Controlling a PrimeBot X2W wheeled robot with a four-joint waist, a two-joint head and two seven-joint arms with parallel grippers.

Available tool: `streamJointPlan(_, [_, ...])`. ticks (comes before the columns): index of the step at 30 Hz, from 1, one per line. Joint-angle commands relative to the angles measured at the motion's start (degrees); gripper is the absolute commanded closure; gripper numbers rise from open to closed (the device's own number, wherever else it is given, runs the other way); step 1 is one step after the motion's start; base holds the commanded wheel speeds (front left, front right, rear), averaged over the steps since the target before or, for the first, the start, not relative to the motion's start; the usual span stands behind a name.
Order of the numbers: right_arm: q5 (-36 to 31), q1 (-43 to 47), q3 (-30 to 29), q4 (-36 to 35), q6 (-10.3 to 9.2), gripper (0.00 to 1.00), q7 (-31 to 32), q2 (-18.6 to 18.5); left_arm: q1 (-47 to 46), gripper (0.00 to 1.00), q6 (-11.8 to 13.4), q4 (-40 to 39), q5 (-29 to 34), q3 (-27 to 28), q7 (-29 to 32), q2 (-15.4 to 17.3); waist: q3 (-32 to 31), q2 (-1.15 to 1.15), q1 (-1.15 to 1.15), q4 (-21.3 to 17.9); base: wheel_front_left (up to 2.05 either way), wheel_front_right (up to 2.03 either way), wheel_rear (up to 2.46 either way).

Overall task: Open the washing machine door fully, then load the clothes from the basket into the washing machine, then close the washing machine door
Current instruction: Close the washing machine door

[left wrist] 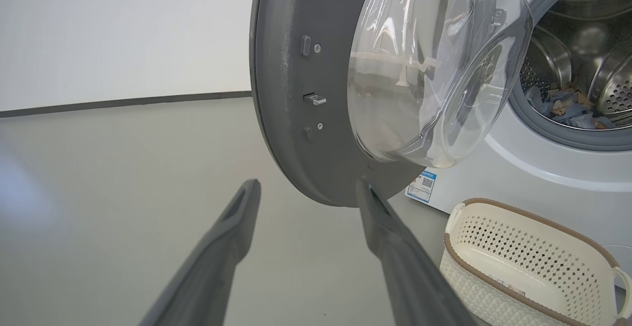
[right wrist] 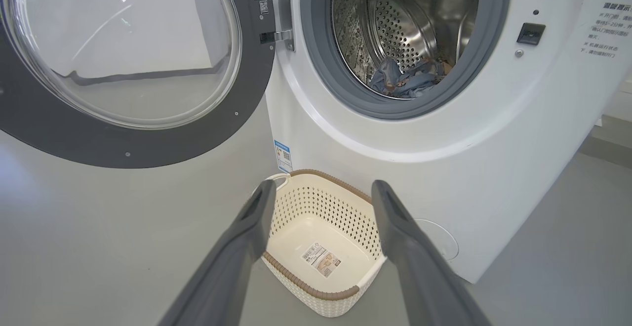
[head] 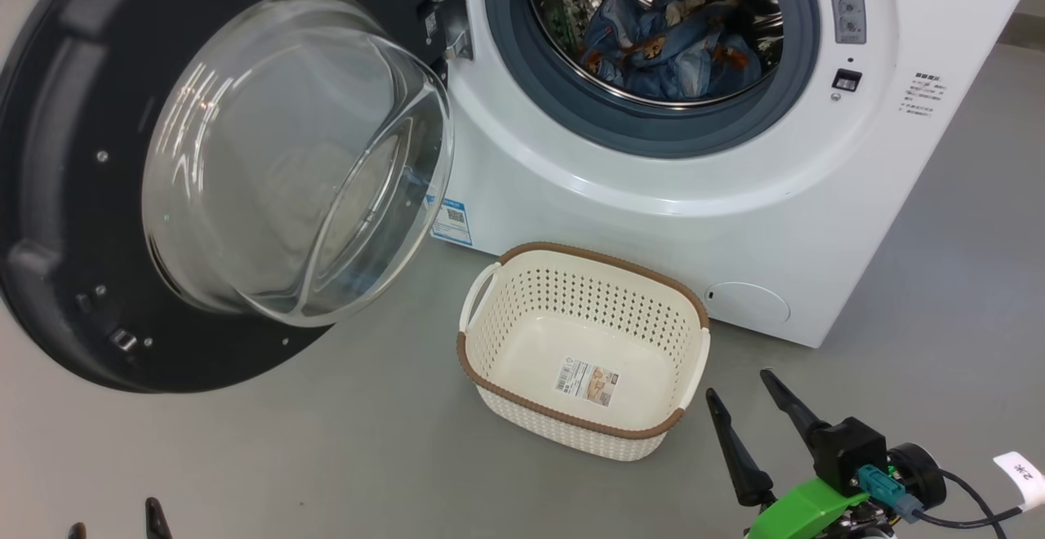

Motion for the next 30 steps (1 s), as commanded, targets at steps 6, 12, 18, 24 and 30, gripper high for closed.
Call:
streamJointPlan(6, [-0.30, -2.90, 2.51, -0.33, 0.35, 0.00, -0.28, 0.27, -0.33, 0.00, 1.28, -2.73, -1.40, 2.43, -0.47, 0.27, 0.62, 0.00, 0.00, 0.52, 0.00, 0.00, 0.00])
streamJointPlan(12, [-0.36, -3.80, 2.95, 0.18, 0.35, 0.00, -0.28, 0.27, 0.13, 0.00, 1.80, -3.14, -2.07, 2.39, -0.47, 0.27, 0.89, 0.00, 0.00, 0.56, 0.00, 0.00, 0.00])
streamJointPlan(18, [-0.52, -3.64, 2.68, 0.22, 0.35, 0.00, -0.28, 0.27, 0.18, 0.00, 1.98, -2.95, -2.12, 2.18, -0.47, 0.27, 0.76, 0.00, 0.00, 0.36, 0.00, 0.00, 0.00])
streamJointPlan(24, [-0.52, -3.21, 2.35, 0.07, 0.35, 0.00, -0.28, 0.27, -0.06, 0.64, 1.52, -2.64, -1.87, 2.12, -0.47, 0.27, 0.58, 0.00, 0.00, 0.21, 0.00, 0.00, 0.00])
streamJointPlan(30, [-0.36, -3.02, 2.21, 0.03, 0.35, 0.00, -0.28, 0.27, -0.45, 1.00, 0.88, -2.46, -2.26, 2.51, -0.47, 0.27, 0.53, 0.00, 0.00, 0.16, 0.00, 0.00, 0.00])
